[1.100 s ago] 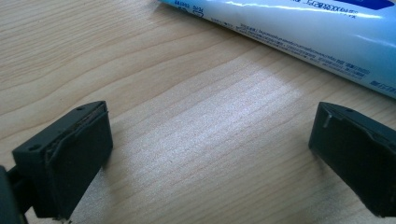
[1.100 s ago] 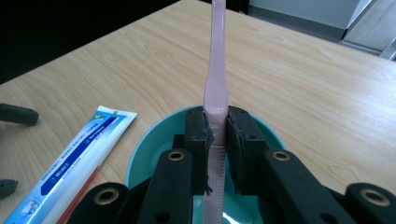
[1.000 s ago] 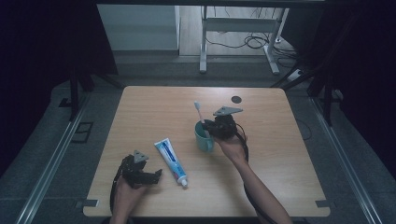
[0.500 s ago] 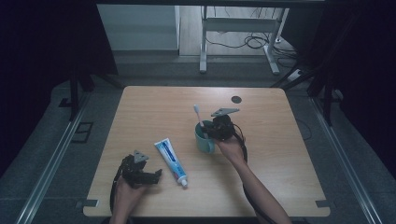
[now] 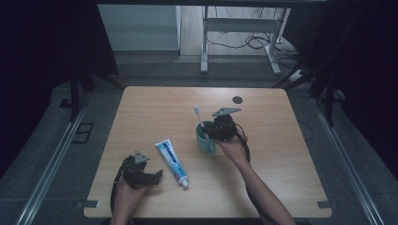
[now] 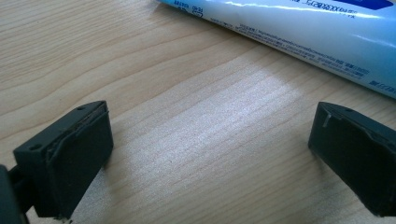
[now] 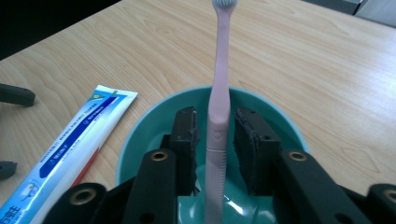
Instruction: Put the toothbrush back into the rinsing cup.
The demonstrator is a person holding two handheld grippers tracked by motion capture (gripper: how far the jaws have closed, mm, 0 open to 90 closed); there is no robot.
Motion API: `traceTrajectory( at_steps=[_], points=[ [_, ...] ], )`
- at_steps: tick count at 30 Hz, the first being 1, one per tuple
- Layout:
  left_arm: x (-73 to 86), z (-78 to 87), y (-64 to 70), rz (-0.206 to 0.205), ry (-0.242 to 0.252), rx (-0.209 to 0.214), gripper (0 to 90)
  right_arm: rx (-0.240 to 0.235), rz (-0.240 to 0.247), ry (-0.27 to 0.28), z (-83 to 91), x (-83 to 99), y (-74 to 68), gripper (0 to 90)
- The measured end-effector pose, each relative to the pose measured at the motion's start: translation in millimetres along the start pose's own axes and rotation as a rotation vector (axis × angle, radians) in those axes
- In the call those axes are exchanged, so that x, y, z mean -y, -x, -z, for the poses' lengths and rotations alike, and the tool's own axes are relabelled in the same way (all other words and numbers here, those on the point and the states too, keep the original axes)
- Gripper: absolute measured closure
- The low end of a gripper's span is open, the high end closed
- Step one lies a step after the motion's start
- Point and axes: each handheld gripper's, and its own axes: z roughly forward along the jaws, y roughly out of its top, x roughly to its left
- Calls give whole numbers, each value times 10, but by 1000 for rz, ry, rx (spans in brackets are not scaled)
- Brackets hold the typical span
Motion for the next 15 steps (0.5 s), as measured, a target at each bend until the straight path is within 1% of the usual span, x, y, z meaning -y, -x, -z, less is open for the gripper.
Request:
traceTrajectory(
  at_steps=[1,5,9,10,11,15],
  points=[
    [0,0,0,0,0,0,0,2,9,2,39,-13,-15,650],
    [0,0,0,0,0,0,0,10,33,1,117,-21,-32,584],
    [0,0,0,0,-1,0,0,12,36,-2,208,-22,-33,503],
    [0,0,0,0,-1,0,0,12,36,-2,208,-22,-33,503],
    [0,0,0,0,-1,0,0,15,43,-6,254,-15,-32,459],
    [-1,0,1,1,-1,0,0,16,56,-12,336,8,-34,390]
  ],
)
